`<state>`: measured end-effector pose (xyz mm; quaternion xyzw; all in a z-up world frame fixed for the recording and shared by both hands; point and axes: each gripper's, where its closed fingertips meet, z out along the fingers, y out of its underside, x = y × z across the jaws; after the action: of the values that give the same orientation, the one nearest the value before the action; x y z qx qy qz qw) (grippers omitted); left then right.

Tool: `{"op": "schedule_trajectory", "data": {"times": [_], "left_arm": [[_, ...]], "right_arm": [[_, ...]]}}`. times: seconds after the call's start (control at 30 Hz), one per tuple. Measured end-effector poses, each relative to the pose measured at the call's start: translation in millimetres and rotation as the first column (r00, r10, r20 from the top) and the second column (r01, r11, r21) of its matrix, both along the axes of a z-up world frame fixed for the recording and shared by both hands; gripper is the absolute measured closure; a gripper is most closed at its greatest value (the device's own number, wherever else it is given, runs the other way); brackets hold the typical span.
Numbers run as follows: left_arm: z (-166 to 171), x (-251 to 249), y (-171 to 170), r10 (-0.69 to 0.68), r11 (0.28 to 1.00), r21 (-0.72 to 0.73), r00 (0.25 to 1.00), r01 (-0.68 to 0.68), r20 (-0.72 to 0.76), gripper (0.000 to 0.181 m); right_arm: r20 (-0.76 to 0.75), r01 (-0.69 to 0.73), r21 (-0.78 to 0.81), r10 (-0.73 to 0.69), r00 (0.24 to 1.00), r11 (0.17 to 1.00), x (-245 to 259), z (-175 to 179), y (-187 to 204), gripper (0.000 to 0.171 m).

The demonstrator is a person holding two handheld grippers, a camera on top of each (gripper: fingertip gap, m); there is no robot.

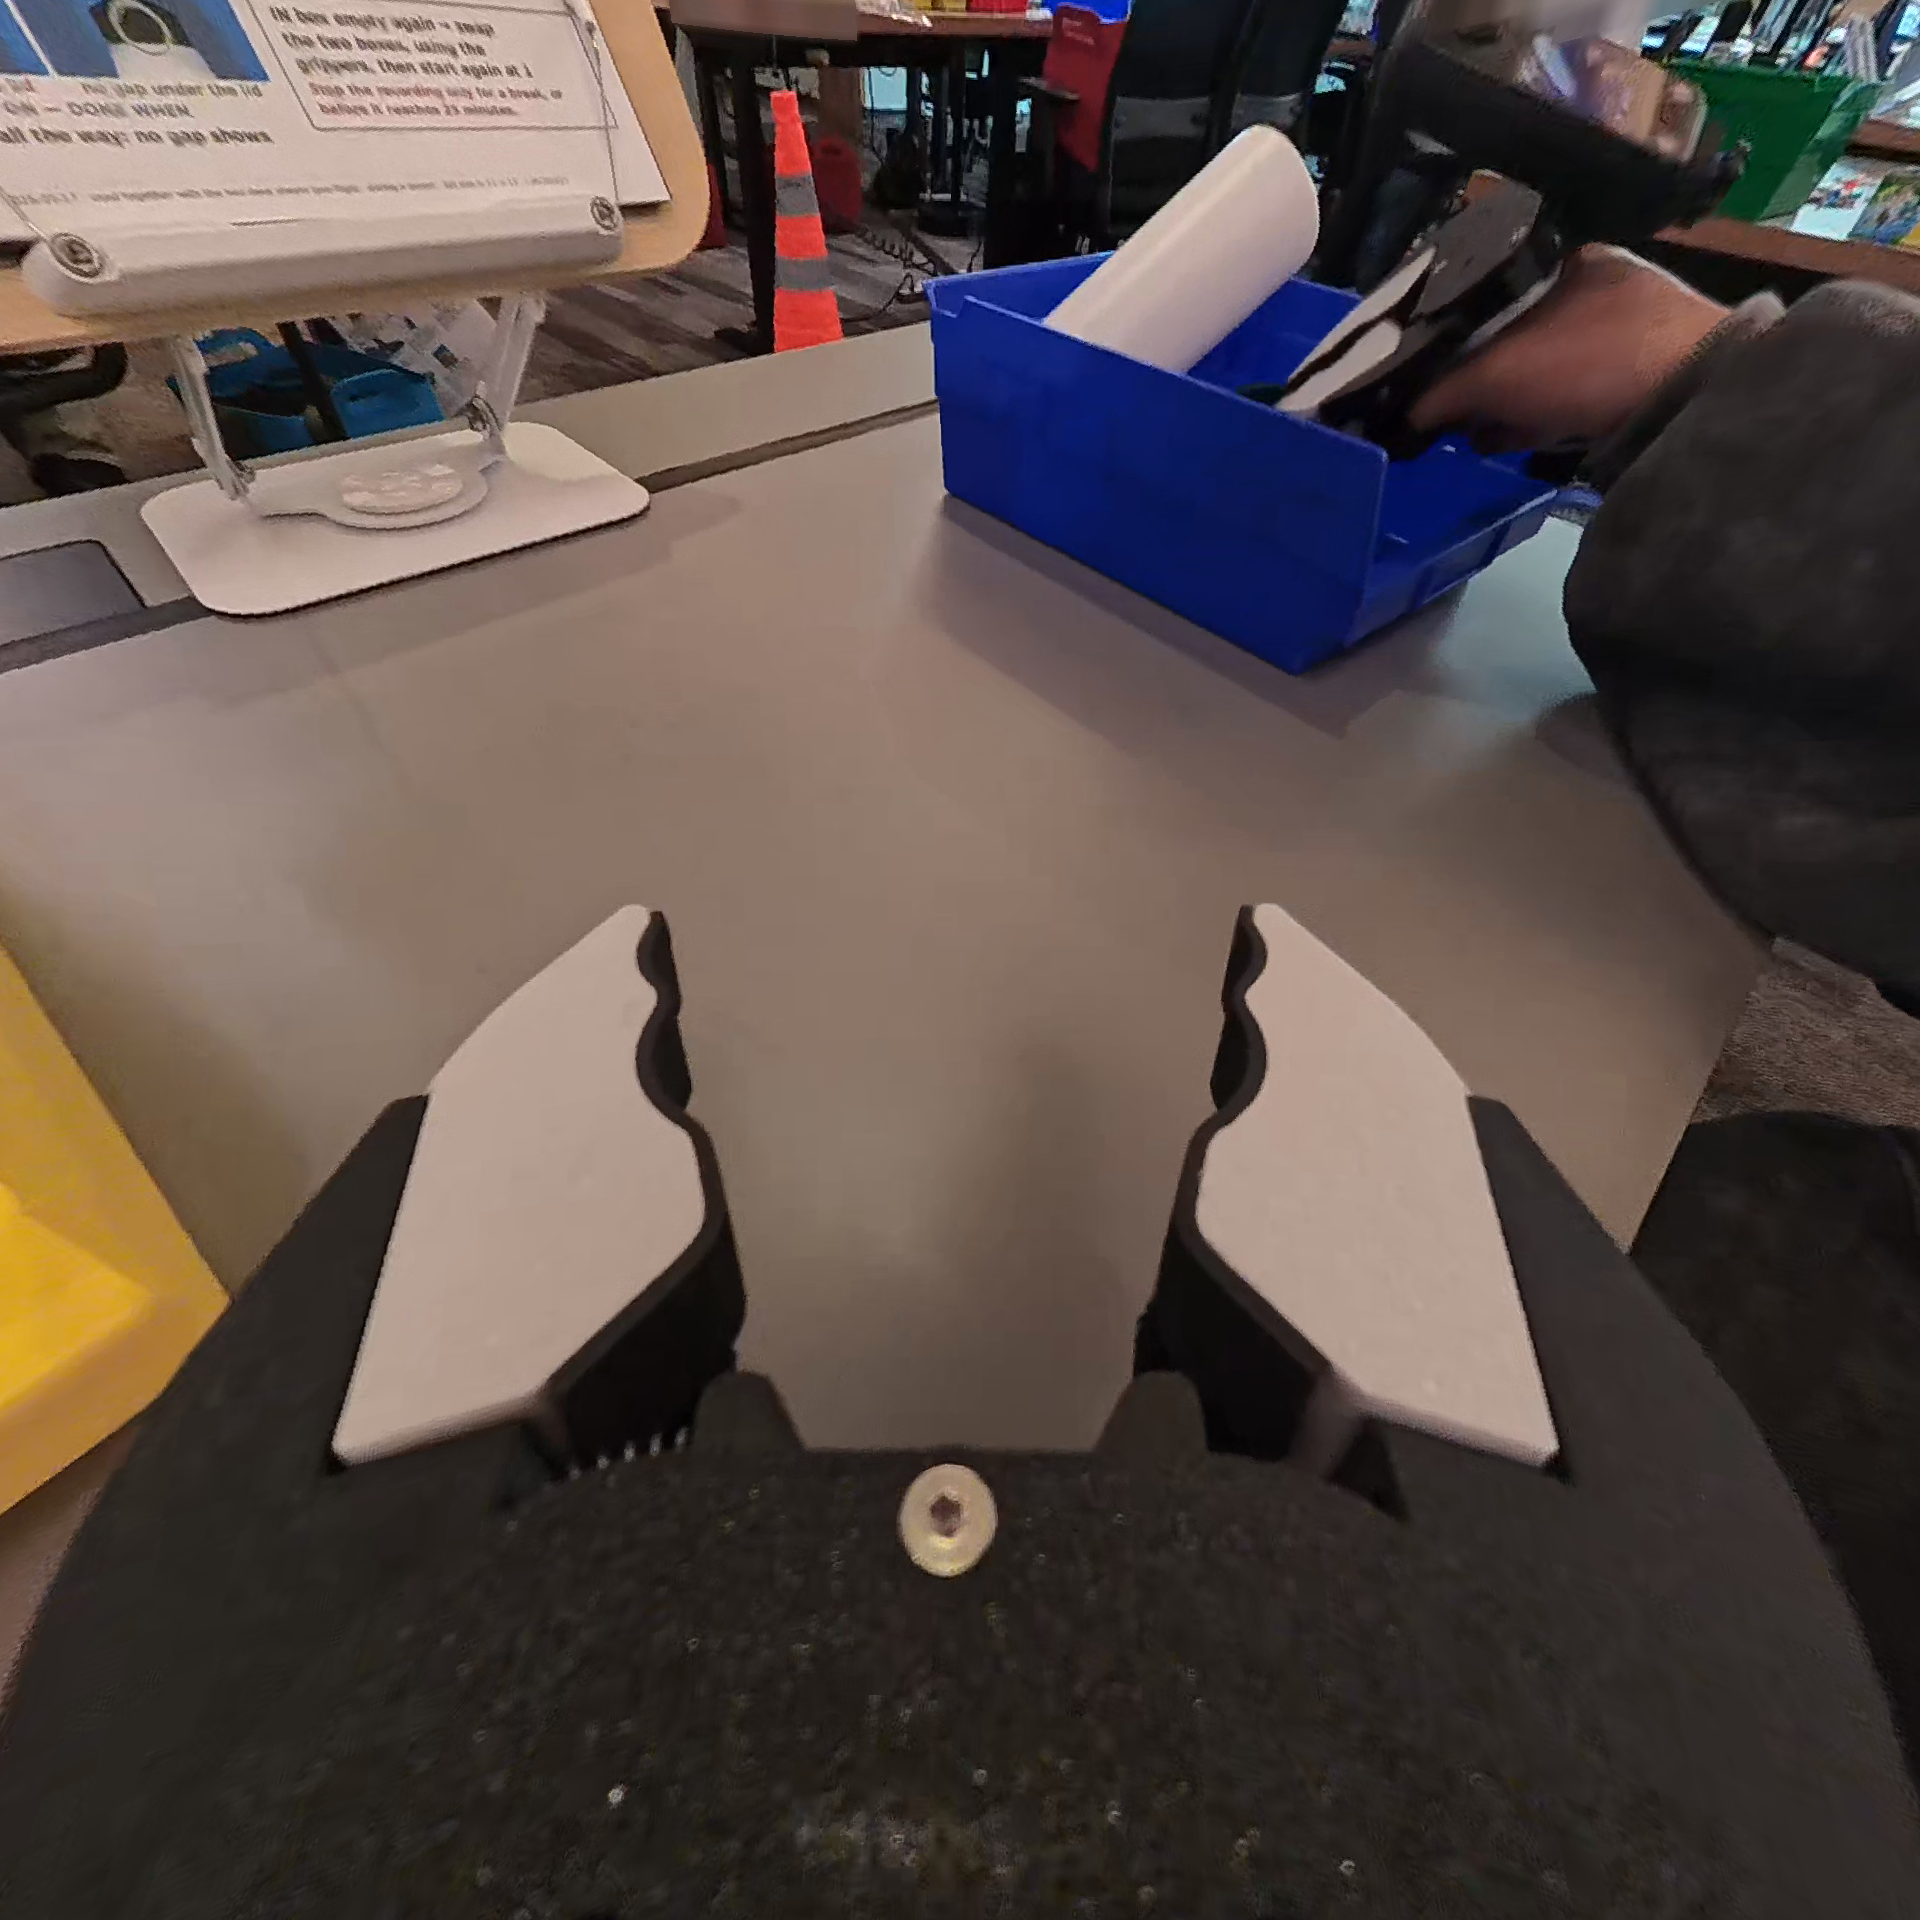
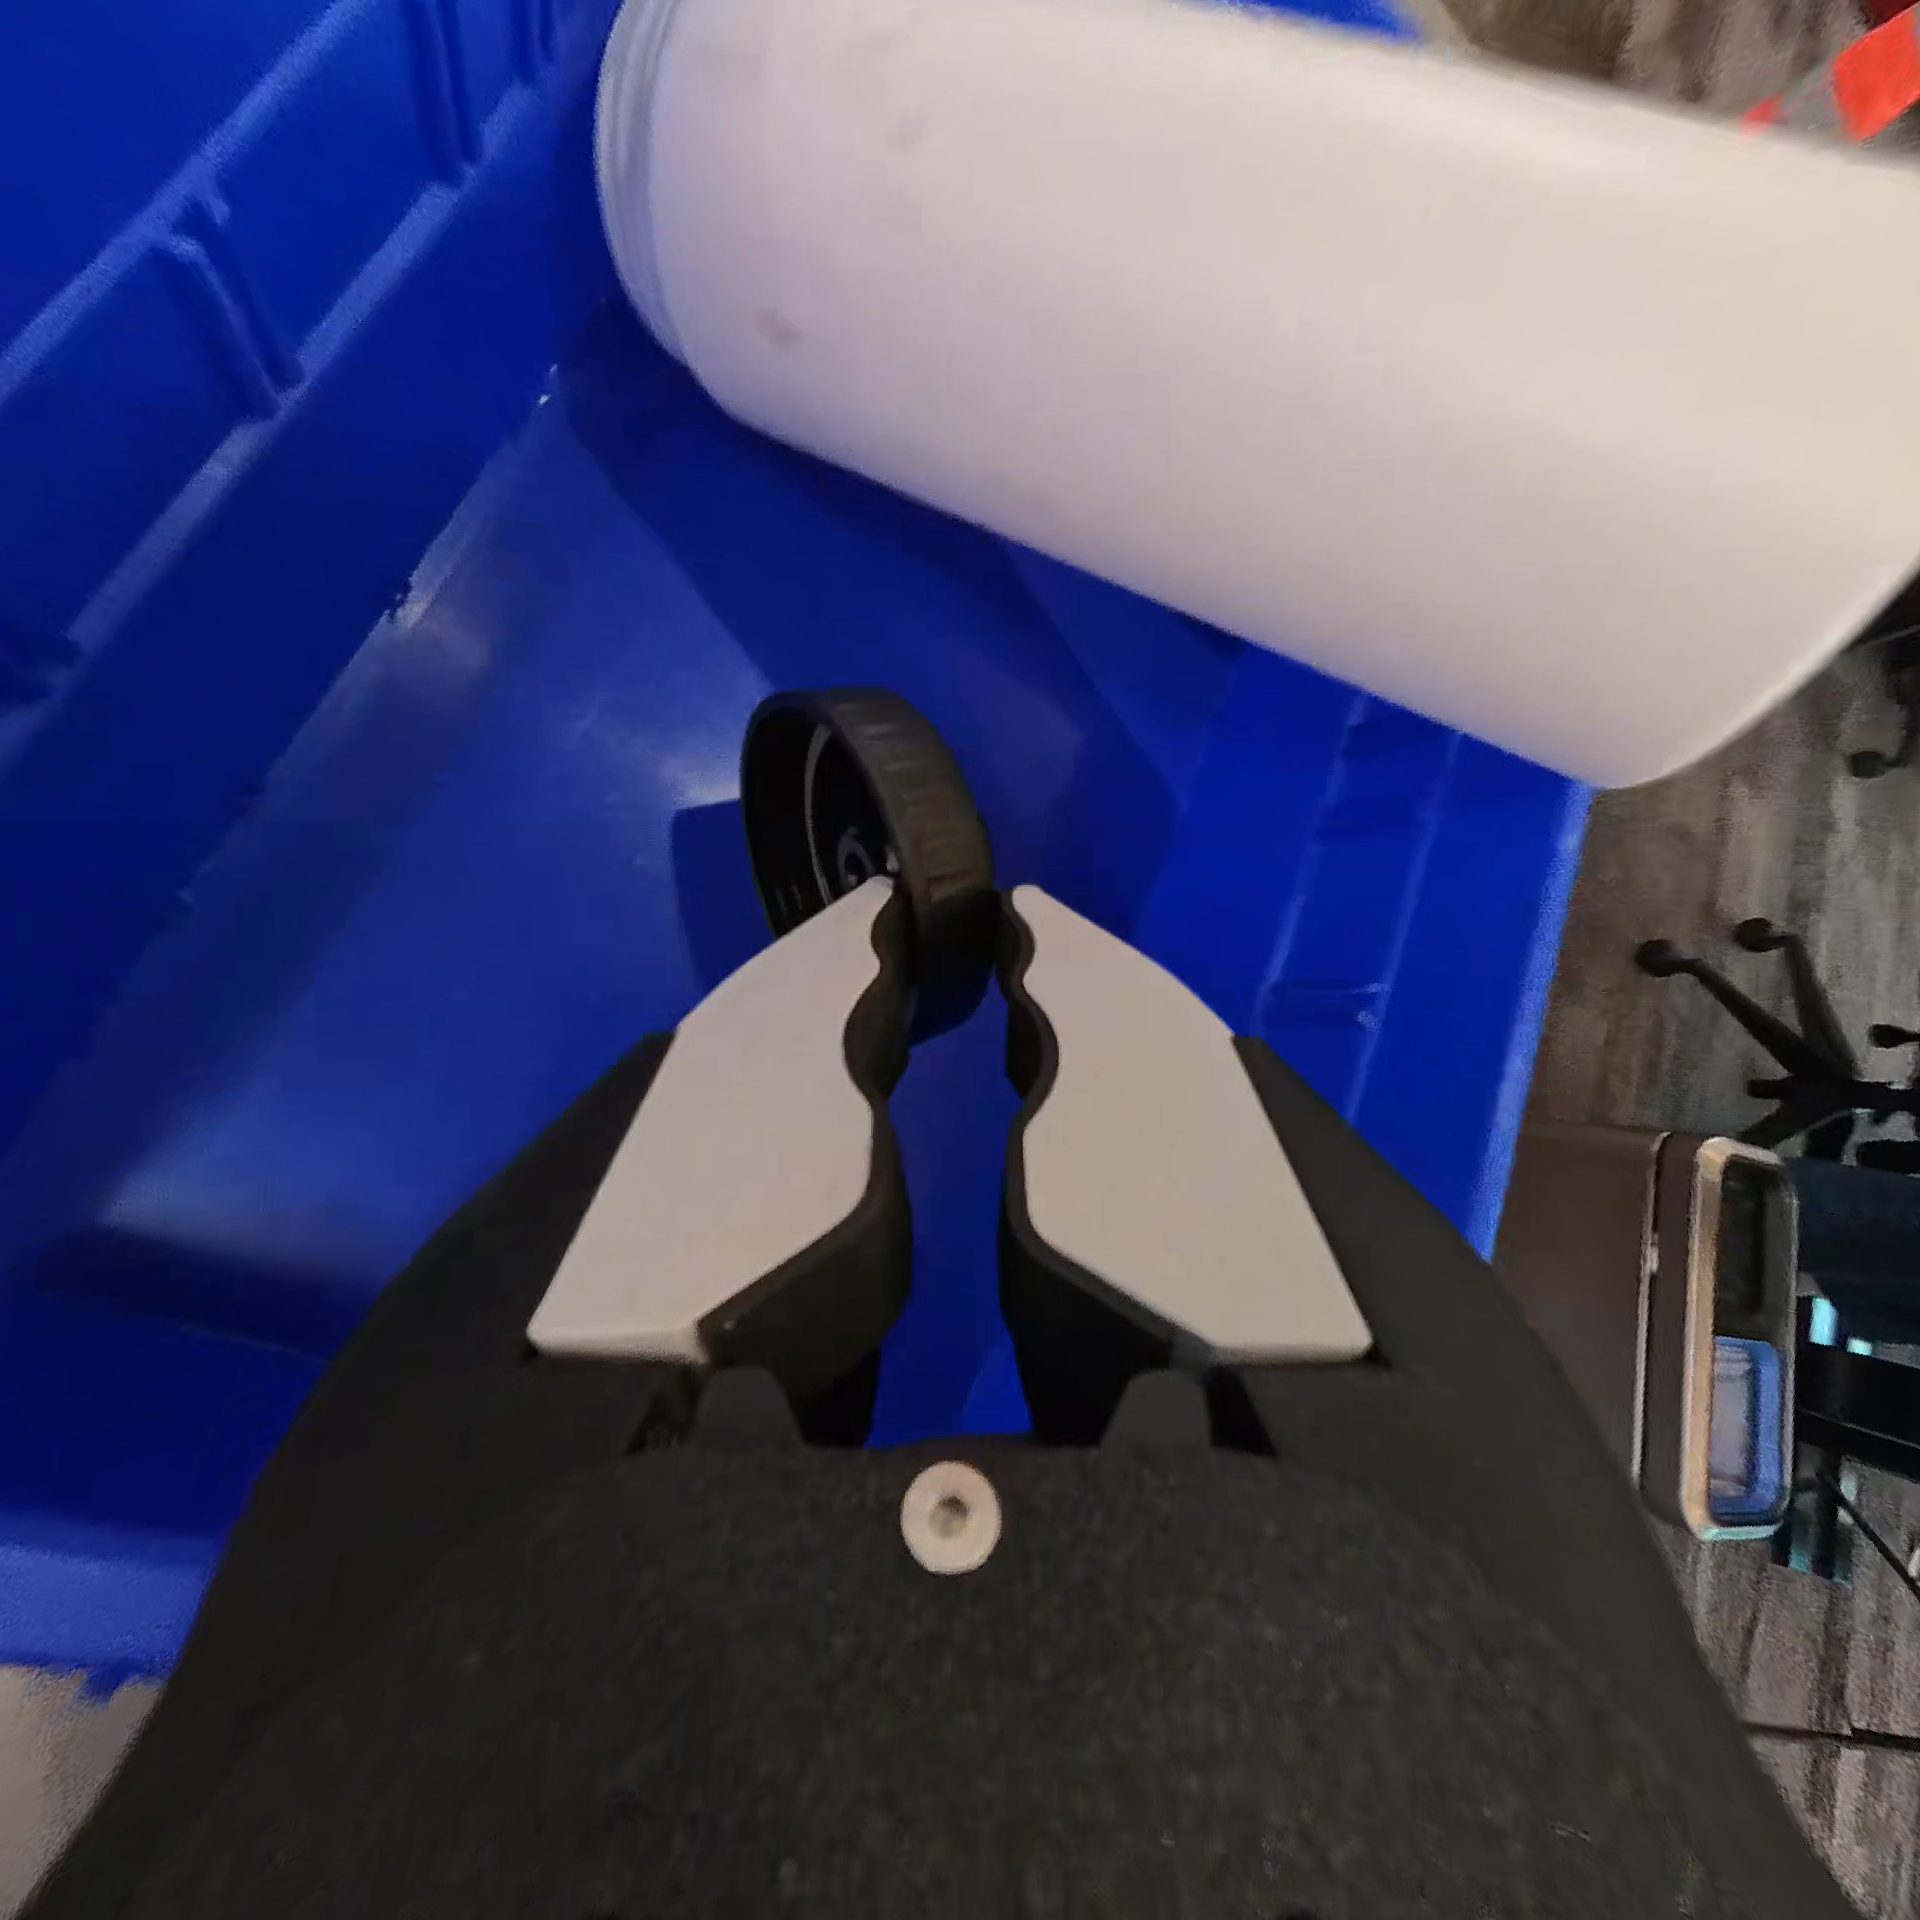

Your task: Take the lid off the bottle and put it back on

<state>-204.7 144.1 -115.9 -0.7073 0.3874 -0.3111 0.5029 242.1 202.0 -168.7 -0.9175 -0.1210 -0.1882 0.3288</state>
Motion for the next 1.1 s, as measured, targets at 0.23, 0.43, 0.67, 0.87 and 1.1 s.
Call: {"op": "schedule_trajectory", "data": {"times": [0.23,0.43,0.67,0.87,1.1], "left_arm": [[1.3,-5.5,4.5,0.03,0.997,-0.07,0.999,-0.027,0.038,0.084],[2.7,-8.9,6.4,0.05,0.999,-0.017,0.999,-0.05,0.012,0.084],[13.9,-20.8,13.4,0.138,0.987,0.078,0.99,-0.139,0.022,0.083],[33.5,-60.2,16.3,0.306,0.94,0.145,0.951,-0.308,0.04,0.086],[16.5,-122.9,15.5,0.449,0.893,0.016,0.893,-0.449,0.028,0.087]], "right_arm": [[0.34,0.034,0.003,-0.033,0.94,0.999,20.5,-1.4,4.4,0.157],[0.199,0.006,-0.026,-0.001,0.98,1.0,-11.3,-6.7,-11.7,0.15],[-0.003,0.041,-0.03,-0.041,0.999,0.999,-23.4,-6.6,-35.5,0.122],[-0.365,0.138,0.096,-0.094,0.926,0.986,-24.5,40.9,-58.0,0.099],[-0.572,0.177,0.354,0.063,0.818,0.918,-62.0,82.9,-109.7,0.1]]}}
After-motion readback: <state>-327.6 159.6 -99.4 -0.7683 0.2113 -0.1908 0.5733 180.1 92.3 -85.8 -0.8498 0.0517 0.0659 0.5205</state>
